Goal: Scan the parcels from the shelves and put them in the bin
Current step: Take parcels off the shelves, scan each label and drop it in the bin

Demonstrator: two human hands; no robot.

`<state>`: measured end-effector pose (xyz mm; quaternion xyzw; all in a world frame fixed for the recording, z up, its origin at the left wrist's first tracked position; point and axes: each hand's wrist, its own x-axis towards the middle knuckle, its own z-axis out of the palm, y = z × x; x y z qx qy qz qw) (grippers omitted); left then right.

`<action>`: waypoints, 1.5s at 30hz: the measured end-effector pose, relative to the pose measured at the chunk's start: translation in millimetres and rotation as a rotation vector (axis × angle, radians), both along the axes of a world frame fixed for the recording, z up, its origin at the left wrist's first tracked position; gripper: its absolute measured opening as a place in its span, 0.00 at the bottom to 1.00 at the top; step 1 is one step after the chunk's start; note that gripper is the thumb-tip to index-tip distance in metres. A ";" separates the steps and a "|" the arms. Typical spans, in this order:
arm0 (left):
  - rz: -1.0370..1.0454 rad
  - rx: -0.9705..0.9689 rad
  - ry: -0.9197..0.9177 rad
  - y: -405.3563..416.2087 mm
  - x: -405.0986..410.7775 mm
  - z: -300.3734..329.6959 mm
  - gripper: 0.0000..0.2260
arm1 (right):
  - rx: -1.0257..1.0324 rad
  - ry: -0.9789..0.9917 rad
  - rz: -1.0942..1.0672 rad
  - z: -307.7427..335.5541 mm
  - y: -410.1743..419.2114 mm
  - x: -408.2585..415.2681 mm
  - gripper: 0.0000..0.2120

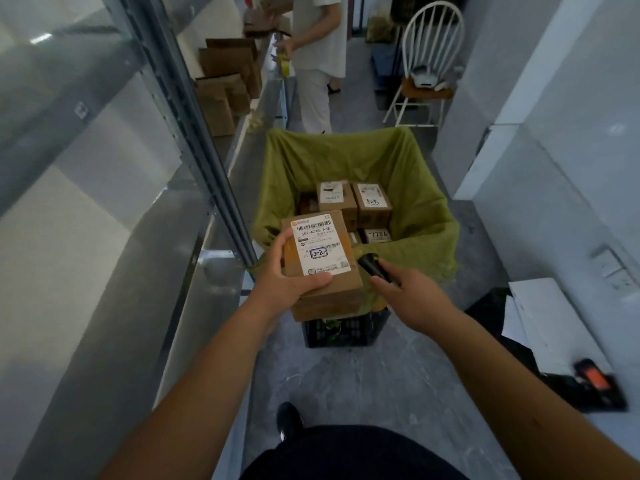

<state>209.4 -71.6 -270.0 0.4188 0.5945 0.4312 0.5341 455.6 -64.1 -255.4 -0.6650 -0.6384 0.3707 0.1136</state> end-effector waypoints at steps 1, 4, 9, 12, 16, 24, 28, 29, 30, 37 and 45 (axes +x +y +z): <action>-0.016 -0.007 -0.018 14.4 -6.8 0.7 0.47 | 0.005 -0.011 -0.022 2.5 8.8 -5.9 0.28; -0.045 -0.031 -0.076 53.0 -23.6 5.3 0.46 | 0.022 -0.048 -0.065 8.6 33.0 -21.7 0.28; -0.003 -0.038 -0.119 115.4 -50.4 6.9 0.46 | 0.027 -0.077 -0.104 11.9 79.9 -50.8 0.30; -0.025 -0.048 -0.082 143.7 -61.7 4.5 0.46 | 0.019 -0.076 -0.114 9.7 108.5 -63.1 0.30; -0.089 -0.114 -0.102 179.7 -63.6 1.1 0.47 | -0.003 -0.037 -0.148 4.0 140.9 -69.7 0.30; -0.020 -0.214 -0.058 259.7 -68.0 -18.4 0.48 | -0.092 -0.010 -0.114 -17.8 224.1 -61.0 0.31; -0.021 -0.274 0.111 299.7 -64.0 -44.5 0.51 | -0.132 -0.008 -0.088 -25.7 268.8 -49.7 0.30; -0.029 -0.283 0.151 308.4 -62.5 -51.7 0.51 | -0.140 -0.012 -0.083 -28.5 279.6 -46.4 0.30; -0.031 -0.300 0.185 316.5 -61.4 -58.6 0.51 | -0.154 -0.012 -0.079 -31.6 290.2 -43.6 0.30; -0.045 -0.382 0.242 361.5 -61.9 -95.6 0.49 | -0.250 -0.042 0.002 -55.1 346.8 -36.4 0.29; -0.037 -0.493 0.236 392.7 -48.5 -122.0 0.44 | -0.264 -0.028 0.052 -73.8 365.7 -39.9 0.29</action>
